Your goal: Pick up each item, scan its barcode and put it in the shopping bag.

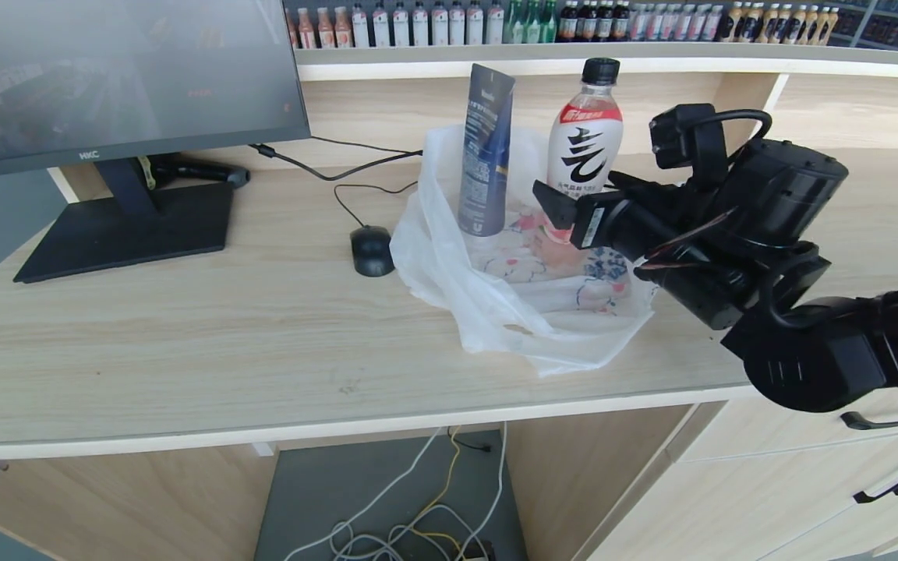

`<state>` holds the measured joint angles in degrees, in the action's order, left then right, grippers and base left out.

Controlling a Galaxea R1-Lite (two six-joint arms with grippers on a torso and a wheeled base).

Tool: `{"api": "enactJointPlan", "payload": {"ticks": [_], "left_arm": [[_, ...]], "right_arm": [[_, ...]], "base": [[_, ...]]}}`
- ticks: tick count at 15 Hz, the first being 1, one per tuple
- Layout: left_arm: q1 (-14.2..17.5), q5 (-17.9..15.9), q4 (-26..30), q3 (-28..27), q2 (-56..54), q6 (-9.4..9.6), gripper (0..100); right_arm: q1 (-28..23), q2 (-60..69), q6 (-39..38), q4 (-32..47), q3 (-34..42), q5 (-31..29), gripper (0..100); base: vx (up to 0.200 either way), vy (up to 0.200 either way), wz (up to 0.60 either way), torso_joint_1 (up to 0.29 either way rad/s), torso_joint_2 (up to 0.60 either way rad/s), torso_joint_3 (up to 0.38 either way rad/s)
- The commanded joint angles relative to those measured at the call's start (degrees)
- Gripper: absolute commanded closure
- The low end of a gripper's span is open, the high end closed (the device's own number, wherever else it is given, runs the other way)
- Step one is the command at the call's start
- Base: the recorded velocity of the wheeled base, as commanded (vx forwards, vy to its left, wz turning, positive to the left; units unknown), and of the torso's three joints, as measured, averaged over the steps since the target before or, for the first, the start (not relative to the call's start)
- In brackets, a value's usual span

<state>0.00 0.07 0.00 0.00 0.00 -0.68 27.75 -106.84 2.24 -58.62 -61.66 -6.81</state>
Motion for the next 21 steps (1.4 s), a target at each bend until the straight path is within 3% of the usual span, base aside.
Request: {"api": "enactJointPlan", "payload": {"ticks": [1, 6, 9, 12, 14, 16, 17, 19, 20, 21], "left_arm": [[0.0, 0.0, 0.0, 0.0, 0.0, -0.02, 0], [0.0, 0.0, 0.0, 0.0, 0.0, -0.02, 0], [0.0, 0.0, 0.0, 0.0, 0.0, -0.02, 0], [0.0, -0.1, 0.0, 0.0, 0.1, -0.02, 0], [0.0, 0.0, 0.0, 0.0, 0.0, -0.02, 0], [0.0, 0.0, 0.0, 0.0, 0.0, -0.02, 0], [0.0, 0.0, 0.0, 0.0, 0.0, -0.02, 0], [0.0, -0.1, 0.0, 0.0, 0.0, -0.02, 0], [0.0, 0.0, 0.0, 0.0, 0.0, -0.02, 0], [0.0, 0.0, 0.0, 0.0, 0.0, -0.02, 0]], "right_arm": [[-0.1, 7.3, -0.1, -3.3, 9.0, -2.2, 0], [0.0, 19.7, 2.2, -14.2, 29.1, -3.6, 0], [0.0, 29.8, 2.3, -14.6, 40.0, -3.6, 0], [-0.1, 44.1, 2.2, -14.5, 56.8, -3.6, 0], [-0.4, 52.1, 1.6, -13.0, 61.7, -4.2, 0], [-0.7, 59.6, -1.0, -4.7, 61.7, -7.3, 0], [-0.8, 69.9, -2.9, 8.5, 61.7, -8.3, 0], [-0.7, 82.8, -3.1, 26.4, 61.7, -8.2, 0], [-0.8, 95.7, -2.9, 44.6, 61.1, -8.3, 0], [-0.7, 99.5, -2.7, 51.3, 60.2, -8.3, 0]], "base": [[0.000, 0.000, 0.00, 0.000, 0.00, 0.000], [0.000, 0.000, 0.00, 0.000, 0.00, 0.000], [0.000, 0.000, 0.00, 0.000, 0.00, 0.000], [0.000, 0.000, 0.00, 0.000, 0.00, 0.000], [0.000, 0.000, 0.00, 0.000, 0.00, 0.000], [0.000, 0.000, 0.00, 0.000, 0.00, 0.000], [0.000, 0.000, 0.00, 0.000, 0.00, 0.000], [0.000, 0.000, 0.00, 0.000, 0.00, 0.000], [0.000, 0.000, 0.00, 0.000, 0.00, 0.000], [0.000, 0.000, 0.00, 0.000, 0.00, 0.000]]}}
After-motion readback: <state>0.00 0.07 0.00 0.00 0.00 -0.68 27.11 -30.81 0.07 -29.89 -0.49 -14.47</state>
